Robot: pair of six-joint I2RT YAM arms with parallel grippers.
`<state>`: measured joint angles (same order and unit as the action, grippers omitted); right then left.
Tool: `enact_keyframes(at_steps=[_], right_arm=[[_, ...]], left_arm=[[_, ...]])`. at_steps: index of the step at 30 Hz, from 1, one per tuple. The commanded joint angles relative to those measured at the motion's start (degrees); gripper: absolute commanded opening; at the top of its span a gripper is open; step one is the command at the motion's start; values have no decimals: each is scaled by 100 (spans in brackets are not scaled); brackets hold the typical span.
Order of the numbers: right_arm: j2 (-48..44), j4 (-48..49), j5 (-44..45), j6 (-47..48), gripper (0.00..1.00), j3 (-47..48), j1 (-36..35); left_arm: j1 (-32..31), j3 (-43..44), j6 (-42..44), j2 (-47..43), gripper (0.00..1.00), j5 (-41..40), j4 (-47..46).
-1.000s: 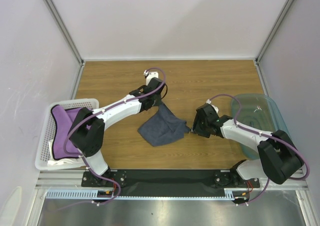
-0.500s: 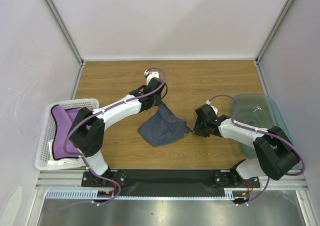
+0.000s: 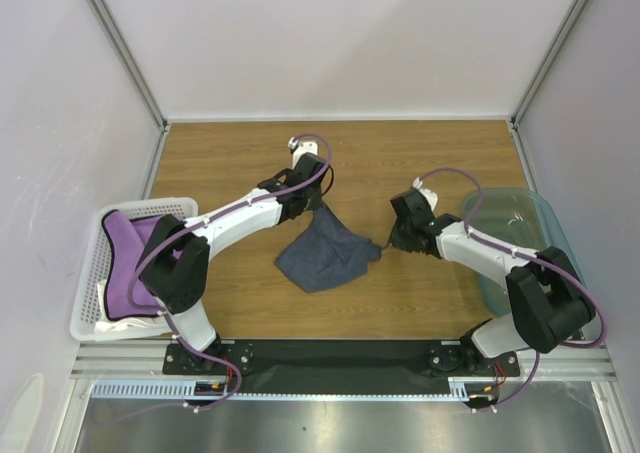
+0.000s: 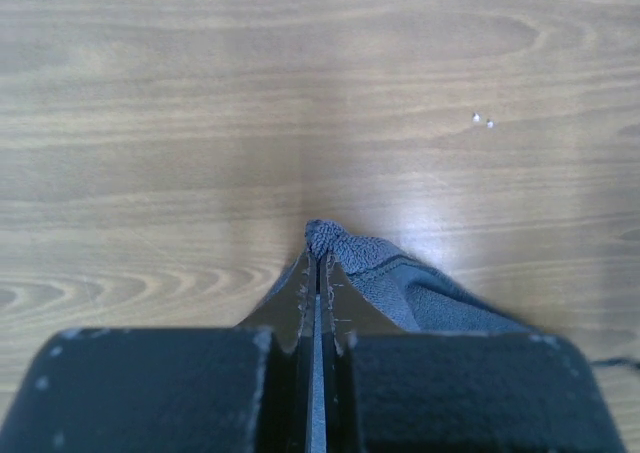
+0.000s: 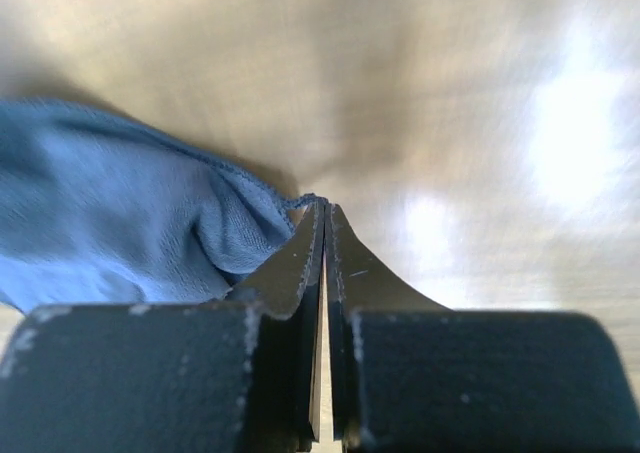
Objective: Fold and stack the towels
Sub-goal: Flatten out the crumpled towel
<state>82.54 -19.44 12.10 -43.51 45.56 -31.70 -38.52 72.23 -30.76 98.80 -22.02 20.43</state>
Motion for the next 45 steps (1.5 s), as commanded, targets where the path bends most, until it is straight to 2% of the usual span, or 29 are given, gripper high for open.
enact_keyframes(at_steps=[1,7,12,16,25,33,37,41,45], right_arm=[[77,142,320,492,0,549,392],[104,520,170,1379,0,1358,928],[-97,442,91,1836,0,2026,1000],[-597,327,-41,2056,0,2439,973],[-1855,-305,460,2479,0,2835,298],[-2918,-1552,1127,2540,0,3415,-740],[-3007,-2352,1566,2426,0,4134,-1267],[-2832,-3248,1962,2075,0,4531,-1488],[-2691,-3259,2699,1837,0,4076,-1453]], left_arm=[[143,353,211,16,1,-171,-223],[266,538,474,-63,0,-312,-250],[310,643,799,-667,0,-321,-276],[302,635,1011,-1283,0,-93,-223],[153,292,792,-2751,0,365,479],[-901,336,169,-3956,0,-117,1656],[-1368,485,-394,-4404,1,-215,2254],[-1377,302,-975,-4572,0,-214,2659],[-1246,-50,-1239,-4291,0,-602,2616]])
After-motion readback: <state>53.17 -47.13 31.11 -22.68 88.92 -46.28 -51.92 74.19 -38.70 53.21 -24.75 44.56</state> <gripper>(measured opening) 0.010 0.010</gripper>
